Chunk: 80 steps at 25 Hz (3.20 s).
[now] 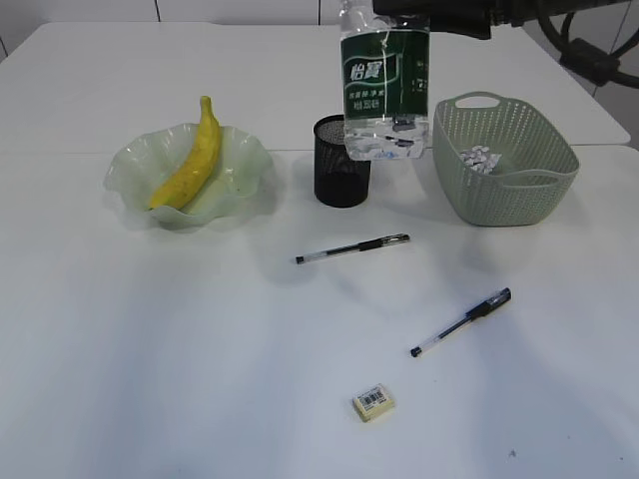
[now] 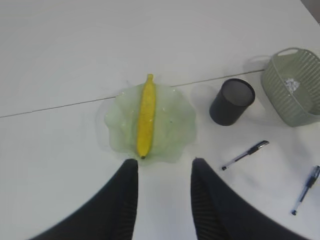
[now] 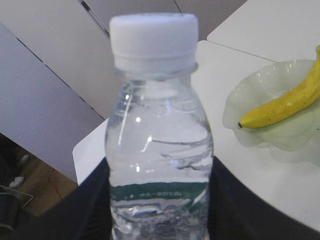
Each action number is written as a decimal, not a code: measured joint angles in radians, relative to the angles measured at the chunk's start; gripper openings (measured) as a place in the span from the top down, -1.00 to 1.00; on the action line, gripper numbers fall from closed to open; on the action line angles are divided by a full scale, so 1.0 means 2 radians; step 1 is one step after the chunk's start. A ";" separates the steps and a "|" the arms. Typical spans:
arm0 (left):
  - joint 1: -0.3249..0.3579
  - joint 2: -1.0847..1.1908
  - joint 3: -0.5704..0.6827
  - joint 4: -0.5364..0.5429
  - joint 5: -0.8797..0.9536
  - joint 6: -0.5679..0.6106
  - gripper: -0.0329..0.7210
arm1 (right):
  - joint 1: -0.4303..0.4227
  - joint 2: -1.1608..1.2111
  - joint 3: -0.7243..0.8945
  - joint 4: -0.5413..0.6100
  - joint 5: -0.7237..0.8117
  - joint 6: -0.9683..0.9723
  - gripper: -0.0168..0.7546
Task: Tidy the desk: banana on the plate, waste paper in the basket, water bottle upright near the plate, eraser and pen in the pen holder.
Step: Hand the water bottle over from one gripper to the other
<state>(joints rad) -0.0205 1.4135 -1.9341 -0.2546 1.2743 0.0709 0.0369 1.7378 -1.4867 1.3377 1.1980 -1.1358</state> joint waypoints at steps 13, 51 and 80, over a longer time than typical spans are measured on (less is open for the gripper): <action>0.000 0.003 0.077 -0.116 -0.042 0.124 0.28 | 0.000 0.000 0.000 0.002 -0.001 -0.001 0.03; 0.079 0.003 0.410 -0.593 -0.039 0.666 0.28 | 0.001 0.000 0.000 0.010 -0.001 -0.008 0.03; 0.079 0.003 0.576 -0.672 -0.050 0.818 0.28 | 0.009 0.000 0.000 0.009 -0.001 -0.048 0.03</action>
<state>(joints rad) 0.1375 1.4197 -0.7813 -1.5995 1.1752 1.7063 0.0558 1.7378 -1.4867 1.3554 1.1961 -1.2318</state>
